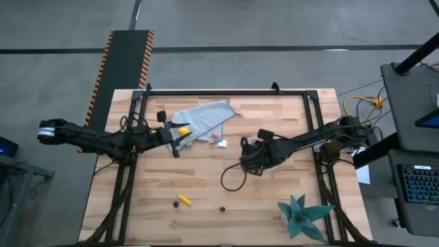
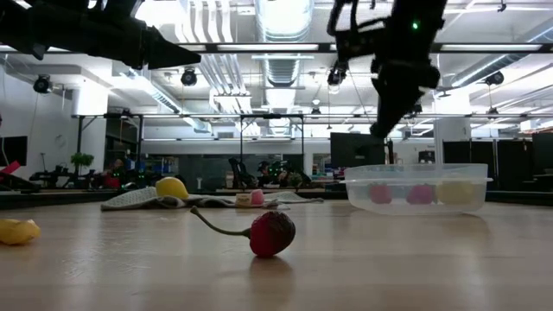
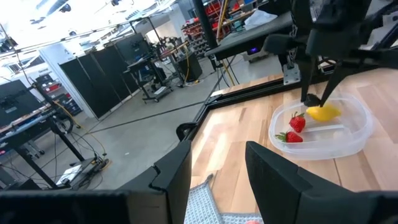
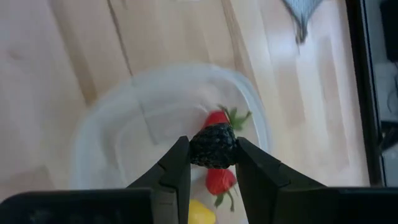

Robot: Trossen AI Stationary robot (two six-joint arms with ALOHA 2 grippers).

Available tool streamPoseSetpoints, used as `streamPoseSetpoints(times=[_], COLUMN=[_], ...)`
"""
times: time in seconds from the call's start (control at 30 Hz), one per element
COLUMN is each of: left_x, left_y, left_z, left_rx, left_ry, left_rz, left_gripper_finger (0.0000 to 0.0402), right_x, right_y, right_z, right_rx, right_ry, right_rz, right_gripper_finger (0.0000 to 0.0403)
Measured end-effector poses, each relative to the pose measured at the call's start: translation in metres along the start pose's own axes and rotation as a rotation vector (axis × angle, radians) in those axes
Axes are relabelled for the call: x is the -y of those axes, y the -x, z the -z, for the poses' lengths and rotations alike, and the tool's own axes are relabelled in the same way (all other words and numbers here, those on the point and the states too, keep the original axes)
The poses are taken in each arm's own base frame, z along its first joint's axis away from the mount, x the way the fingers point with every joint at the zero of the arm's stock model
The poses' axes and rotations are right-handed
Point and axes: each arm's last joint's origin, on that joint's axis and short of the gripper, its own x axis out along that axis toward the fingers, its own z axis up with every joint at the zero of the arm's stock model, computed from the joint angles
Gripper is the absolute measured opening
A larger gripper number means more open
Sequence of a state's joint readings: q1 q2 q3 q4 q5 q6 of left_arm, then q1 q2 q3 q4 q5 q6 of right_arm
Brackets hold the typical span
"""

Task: Pick and placing Produce into tupperware
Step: Put the blackberry into the transparent container

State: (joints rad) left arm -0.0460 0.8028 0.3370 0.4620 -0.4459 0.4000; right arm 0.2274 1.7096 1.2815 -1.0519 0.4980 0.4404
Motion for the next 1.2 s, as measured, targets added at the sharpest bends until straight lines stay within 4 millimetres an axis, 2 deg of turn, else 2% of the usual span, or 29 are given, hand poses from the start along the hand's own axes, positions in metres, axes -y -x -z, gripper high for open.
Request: streamPoseSetpoints(times=[0.53, 1.2], left_x=[0.0, 0.0], left_y=[0.0, 0.0], left_z=[0.0, 0.0], left_rx=[0.0, 0.0], left_ry=[0.0, 0.0], left_rz=[0.0, 0.0], left_gripper_finger=[0.0137, 0.0137], right_x=[0.004, 0.001], right_y=[-0.051, -0.062], right_z=[0.034, 0.037], right_rx=[-0.135, -0.111], right_ry=[-0.044, -0.044], right_rz=[0.028, -0.039], right_gripper_finger=[0.009, 0.009])
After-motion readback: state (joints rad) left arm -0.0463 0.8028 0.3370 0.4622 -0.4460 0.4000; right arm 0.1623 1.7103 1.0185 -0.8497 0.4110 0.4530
